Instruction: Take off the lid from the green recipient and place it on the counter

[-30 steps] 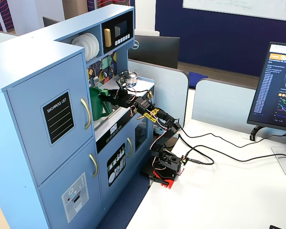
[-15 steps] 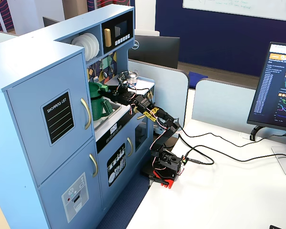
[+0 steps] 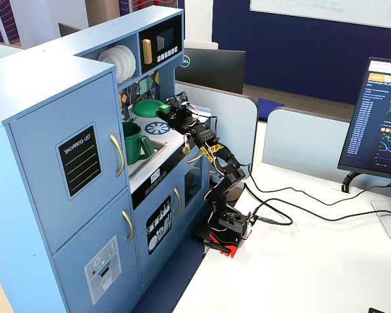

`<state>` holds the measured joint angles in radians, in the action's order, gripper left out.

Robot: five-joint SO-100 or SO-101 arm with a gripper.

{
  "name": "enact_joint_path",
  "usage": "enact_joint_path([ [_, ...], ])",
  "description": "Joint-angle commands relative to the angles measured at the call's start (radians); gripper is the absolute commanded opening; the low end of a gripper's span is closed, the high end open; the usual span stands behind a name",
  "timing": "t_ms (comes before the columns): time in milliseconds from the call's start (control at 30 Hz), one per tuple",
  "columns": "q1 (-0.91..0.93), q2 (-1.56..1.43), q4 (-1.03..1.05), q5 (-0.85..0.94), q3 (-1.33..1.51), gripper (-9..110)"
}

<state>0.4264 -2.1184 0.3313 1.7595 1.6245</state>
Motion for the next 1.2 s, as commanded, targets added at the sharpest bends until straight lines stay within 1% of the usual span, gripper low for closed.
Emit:
enact_joint_path([
  [0, 0.091, -0.081, -0.126, -0.015, 0.063, 0],
  [167, 0.123, -0.061, -0.293, -0.014, 0.193, 0],
  [500, 0.175, 0.017, -0.528, 0.002, 0.402, 0],
  [900, 0.199, 0.055, -0.676, 0.011, 0.615, 0],
  [1167, 0.183, 0.086, -0.699, 0.023, 0.621, 0],
])
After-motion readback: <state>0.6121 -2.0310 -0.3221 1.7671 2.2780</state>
